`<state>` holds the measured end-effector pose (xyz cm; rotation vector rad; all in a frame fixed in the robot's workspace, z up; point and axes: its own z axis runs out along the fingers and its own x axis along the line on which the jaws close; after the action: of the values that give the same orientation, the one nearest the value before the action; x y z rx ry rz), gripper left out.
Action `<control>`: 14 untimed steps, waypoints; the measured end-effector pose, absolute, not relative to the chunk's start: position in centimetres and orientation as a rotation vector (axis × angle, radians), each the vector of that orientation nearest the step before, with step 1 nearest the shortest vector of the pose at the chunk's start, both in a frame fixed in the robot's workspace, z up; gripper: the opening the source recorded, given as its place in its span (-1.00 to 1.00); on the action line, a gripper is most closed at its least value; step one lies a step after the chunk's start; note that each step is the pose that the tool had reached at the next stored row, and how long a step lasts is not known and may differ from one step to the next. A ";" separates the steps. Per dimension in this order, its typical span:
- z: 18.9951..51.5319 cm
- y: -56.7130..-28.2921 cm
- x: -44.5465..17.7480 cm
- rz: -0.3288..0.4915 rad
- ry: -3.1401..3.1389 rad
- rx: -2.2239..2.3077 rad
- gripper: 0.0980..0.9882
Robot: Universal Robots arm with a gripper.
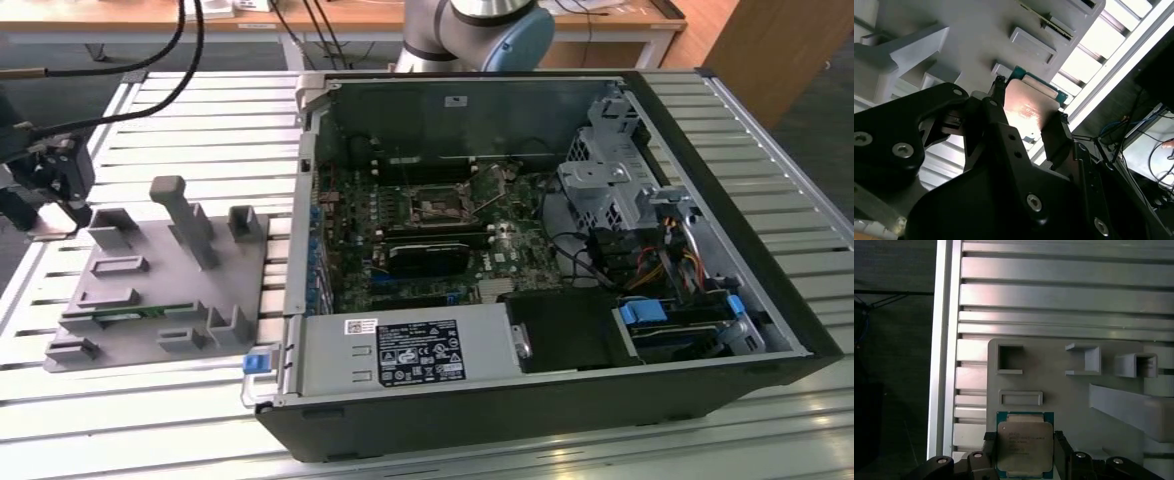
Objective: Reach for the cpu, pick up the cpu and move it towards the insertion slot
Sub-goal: 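Pick up the cpu and move it towards the insertion slot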
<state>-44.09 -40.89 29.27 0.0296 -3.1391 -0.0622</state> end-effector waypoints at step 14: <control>33.9 -40.8 -44.1 -0.062 -3.139 0.028 0.00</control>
<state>-44.10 -40.79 33.85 0.0281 -3.1392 -0.0621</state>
